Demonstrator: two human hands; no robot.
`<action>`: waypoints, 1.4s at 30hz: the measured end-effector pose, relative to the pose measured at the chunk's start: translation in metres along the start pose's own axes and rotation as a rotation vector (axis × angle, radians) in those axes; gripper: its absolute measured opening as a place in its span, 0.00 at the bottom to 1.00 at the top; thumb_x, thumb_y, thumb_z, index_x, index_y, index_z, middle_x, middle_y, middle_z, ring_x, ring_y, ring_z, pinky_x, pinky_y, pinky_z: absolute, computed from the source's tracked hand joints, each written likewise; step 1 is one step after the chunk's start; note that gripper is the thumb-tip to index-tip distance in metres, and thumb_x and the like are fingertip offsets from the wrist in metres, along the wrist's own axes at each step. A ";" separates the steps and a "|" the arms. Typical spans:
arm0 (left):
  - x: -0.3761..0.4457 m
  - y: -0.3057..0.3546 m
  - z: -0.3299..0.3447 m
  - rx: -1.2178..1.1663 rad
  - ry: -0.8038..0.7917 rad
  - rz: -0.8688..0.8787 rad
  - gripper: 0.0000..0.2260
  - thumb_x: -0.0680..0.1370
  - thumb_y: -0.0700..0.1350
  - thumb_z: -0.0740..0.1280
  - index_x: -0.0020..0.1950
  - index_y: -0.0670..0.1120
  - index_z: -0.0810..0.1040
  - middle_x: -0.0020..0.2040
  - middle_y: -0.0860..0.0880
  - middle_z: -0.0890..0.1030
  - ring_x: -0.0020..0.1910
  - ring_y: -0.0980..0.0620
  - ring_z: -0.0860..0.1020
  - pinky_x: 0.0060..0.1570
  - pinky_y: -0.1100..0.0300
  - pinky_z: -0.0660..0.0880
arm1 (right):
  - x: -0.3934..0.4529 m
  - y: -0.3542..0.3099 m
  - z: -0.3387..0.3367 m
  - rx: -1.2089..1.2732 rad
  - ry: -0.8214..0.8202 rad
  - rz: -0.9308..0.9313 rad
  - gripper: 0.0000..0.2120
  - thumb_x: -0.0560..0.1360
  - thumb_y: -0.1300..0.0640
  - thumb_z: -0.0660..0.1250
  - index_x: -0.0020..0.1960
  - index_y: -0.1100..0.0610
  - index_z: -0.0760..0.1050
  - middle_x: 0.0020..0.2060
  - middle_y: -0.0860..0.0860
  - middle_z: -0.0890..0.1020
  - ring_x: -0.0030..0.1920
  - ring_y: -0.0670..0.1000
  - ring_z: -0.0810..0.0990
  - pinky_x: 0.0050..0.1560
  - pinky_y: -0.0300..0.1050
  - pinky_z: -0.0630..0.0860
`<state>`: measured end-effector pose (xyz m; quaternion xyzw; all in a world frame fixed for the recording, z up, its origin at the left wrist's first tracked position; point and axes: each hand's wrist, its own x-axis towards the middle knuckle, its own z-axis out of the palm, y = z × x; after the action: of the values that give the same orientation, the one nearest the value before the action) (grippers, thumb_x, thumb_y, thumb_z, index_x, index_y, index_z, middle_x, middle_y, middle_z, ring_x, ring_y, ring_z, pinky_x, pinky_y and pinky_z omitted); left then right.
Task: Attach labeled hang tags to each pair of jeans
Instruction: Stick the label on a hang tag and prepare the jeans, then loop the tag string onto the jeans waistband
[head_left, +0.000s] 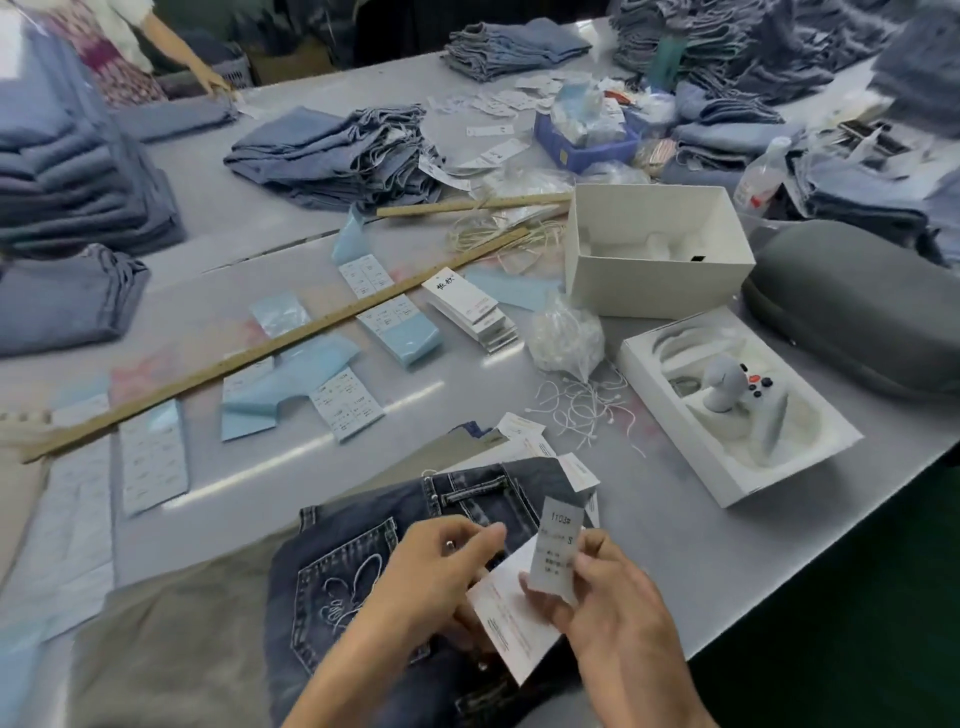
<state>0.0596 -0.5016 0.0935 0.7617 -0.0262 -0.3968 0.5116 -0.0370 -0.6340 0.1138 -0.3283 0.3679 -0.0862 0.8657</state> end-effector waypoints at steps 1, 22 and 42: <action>0.006 0.004 0.002 0.135 -0.002 0.027 0.13 0.79 0.57 0.70 0.46 0.48 0.83 0.32 0.48 0.82 0.27 0.53 0.79 0.23 0.63 0.72 | -0.001 0.000 -0.002 0.003 -0.027 0.008 0.11 0.79 0.73 0.53 0.41 0.65 0.69 0.33 0.58 0.82 0.36 0.55 0.80 0.44 0.57 0.75; -0.047 -0.019 0.024 -0.441 0.273 0.428 0.07 0.75 0.45 0.69 0.49 0.54 0.85 0.48 0.44 0.87 0.47 0.48 0.86 0.42 0.57 0.83 | -0.012 0.014 -0.013 -0.759 -0.049 -0.298 0.06 0.76 0.58 0.73 0.41 0.53 0.81 0.40 0.49 0.87 0.44 0.48 0.85 0.44 0.45 0.84; -0.045 -0.027 0.016 -0.499 0.394 0.343 0.08 0.68 0.51 0.76 0.46 0.51 0.87 0.43 0.43 0.87 0.40 0.44 0.86 0.38 0.53 0.83 | -0.013 0.030 -0.006 -1.005 -0.356 -0.452 0.07 0.75 0.51 0.73 0.52 0.43 0.79 0.43 0.45 0.85 0.45 0.47 0.84 0.47 0.42 0.81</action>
<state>0.0090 -0.4806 0.0950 0.6596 0.0432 -0.1452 0.7362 -0.0533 -0.6093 0.0993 -0.7790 0.1330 -0.0272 0.6122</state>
